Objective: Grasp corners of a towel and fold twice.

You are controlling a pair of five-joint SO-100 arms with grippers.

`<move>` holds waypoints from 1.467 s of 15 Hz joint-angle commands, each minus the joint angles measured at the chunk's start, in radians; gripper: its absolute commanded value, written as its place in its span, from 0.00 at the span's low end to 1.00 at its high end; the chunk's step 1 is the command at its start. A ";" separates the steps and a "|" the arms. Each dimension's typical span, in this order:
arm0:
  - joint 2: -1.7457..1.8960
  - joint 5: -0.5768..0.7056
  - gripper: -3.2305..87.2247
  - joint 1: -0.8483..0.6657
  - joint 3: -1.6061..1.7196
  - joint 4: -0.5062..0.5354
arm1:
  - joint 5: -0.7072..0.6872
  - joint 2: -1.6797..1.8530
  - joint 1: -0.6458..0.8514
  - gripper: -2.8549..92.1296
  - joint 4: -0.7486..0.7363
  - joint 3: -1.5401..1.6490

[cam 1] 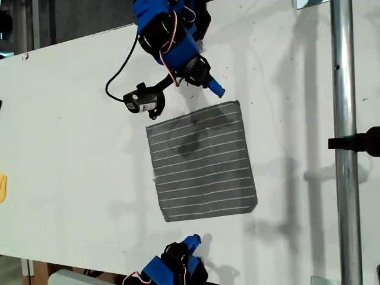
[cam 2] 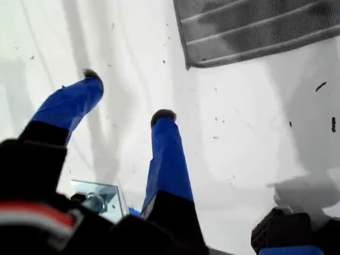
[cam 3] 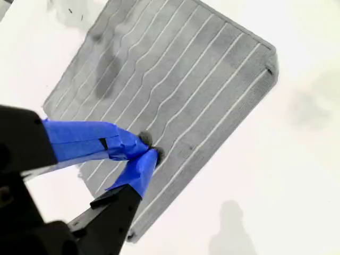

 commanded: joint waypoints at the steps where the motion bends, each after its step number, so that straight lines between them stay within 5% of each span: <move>1: 0.015 0.011 0.02 0.011 0.000 -0.043 | -0.084 -0.146 -0.025 0.39 -0.009 -0.083; 10: -0.031 -0.009 0.02 0.021 0.092 -0.163 | -0.199 -0.531 0.170 0.35 -0.252 0.089; 17: -0.032 -0.031 0.02 0.034 0.110 -0.164 | -0.167 -0.649 0.109 0.33 -0.390 0.138; 20: -0.029 -0.048 0.02 0.034 0.133 -0.161 | -0.164 -0.765 0.109 0.07 -0.434 0.112; 22: -0.023 -0.077 0.02 0.041 0.146 -0.158 | -0.164 -0.787 0.104 0.03 -0.459 0.095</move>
